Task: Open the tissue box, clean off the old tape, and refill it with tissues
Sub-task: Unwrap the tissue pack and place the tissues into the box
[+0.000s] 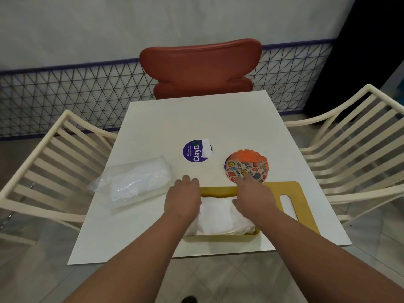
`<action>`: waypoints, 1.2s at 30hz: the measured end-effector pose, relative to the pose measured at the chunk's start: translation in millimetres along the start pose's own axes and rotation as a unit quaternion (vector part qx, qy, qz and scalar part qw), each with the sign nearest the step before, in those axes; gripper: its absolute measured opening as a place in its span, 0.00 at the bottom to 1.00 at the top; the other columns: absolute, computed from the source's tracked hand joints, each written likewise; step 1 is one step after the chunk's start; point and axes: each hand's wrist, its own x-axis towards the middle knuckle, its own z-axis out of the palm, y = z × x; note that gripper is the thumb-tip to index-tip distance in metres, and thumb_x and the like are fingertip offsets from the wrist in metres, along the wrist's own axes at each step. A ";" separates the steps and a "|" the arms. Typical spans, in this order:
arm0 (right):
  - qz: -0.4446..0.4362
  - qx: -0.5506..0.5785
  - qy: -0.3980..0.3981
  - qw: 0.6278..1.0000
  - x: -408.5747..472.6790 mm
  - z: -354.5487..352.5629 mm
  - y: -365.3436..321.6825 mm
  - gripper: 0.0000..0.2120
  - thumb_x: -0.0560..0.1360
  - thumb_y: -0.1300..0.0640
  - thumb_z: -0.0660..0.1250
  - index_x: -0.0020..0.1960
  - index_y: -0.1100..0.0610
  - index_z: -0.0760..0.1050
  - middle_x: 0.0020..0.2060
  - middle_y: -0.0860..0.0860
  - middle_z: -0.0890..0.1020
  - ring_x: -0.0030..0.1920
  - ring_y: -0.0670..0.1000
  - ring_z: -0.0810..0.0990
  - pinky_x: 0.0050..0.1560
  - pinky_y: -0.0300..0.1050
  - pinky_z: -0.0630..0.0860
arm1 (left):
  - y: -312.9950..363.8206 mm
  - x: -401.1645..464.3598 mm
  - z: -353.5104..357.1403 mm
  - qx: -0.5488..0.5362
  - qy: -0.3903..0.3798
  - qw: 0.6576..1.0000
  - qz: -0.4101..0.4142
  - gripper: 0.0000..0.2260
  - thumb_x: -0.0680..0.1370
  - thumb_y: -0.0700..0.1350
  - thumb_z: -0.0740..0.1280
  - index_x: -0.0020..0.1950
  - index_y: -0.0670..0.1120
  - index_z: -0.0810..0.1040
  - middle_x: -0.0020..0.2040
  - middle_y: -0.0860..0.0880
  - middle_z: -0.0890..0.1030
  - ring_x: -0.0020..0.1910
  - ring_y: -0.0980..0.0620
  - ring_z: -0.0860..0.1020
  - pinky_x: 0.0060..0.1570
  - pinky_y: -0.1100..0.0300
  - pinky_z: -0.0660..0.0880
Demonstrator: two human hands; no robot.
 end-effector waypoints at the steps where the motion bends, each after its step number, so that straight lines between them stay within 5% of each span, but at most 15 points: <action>1: -0.033 0.033 0.013 0.999 1.0 -1.2 -1.5 0.13 0.77 0.54 0.65 0.60 0.55 0.71 0.56 0.53 0.73 0.48 0.54 0.77 0.40 0.46 0.74 | -0.5 0.9 -1.0 -0.010 -0.005 0.999 0.035 0.14 0.77 0.50 0.67 0.59 0.45 0.72 0.55 0.47 0.74 0.52 0.47 0.74 0.47 0.55 0.73; 7: -0.119 -0.018 -0.127 0.985 6.2 17.2 -14.5 0.16 0.75 0.59 0.69 0.62 0.53 0.76 0.57 0.54 0.77 0.55 0.55 0.77 0.51 0.49 0.77 | 6.0 -3.9 16.8 0.026 -0.195 0.972 0.129 0.14 0.75 0.43 0.67 0.61 0.46 0.75 0.57 0.45 0.74 0.54 0.45 0.75 0.47 0.54 0.74; 15: -0.122 -0.063 -0.159 0.978 5.8 36.4 -11.1 0.24 0.74 0.52 0.71 0.69 0.52 0.70 0.61 0.56 0.73 0.61 0.58 0.71 0.57 0.52 0.74 | 5.3 -4.5 32.7 0.070 -0.165 0.972 0.153 0.14 0.77 0.43 0.62 0.62 0.45 0.72 0.57 0.43 0.72 0.57 0.42 0.72 0.42 0.52 0.69; 21: -0.116 -0.062 -0.165 0.978 7.6 37.4 -12.2 0.27 0.74 0.52 0.71 0.71 0.51 0.68 0.63 0.57 0.72 0.63 0.59 0.70 0.58 0.52 0.73 | 6.9 -0.6 34.4 0.067 -0.180 0.968 0.163 0.15 0.78 0.42 0.62 0.65 0.44 0.69 0.58 0.41 0.72 0.59 0.42 0.71 0.49 0.49 0.73; 31: -0.123 -0.062 -0.121 0.983 1.0 43.5 -10.0 0.22 0.76 0.54 0.66 0.69 0.53 0.68 0.63 0.56 0.70 0.64 0.59 0.68 0.60 0.53 0.72 | 0.8 5.4 37.7 0.083 -0.163 0.965 0.188 0.17 0.76 0.43 0.63 0.65 0.44 0.68 0.62 0.41 0.70 0.60 0.39 0.70 0.59 0.47 0.71; 36: -0.100 -0.049 -0.126 0.986 1.0 46.7 -5.8 0.21 0.78 0.55 0.65 0.69 0.55 0.67 0.64 0.57 0.69 0.65 0.59 0.68 0.60 0.53 0.74 | -1.2 9.1 38.9 0.054 -0.195 0.963 0.180 0.17 0.76 0.41 0.63 0.65 0.45 0.68 0.61 0.42 0.72 0.58 0.41 0.73 0.53 0.47 0.74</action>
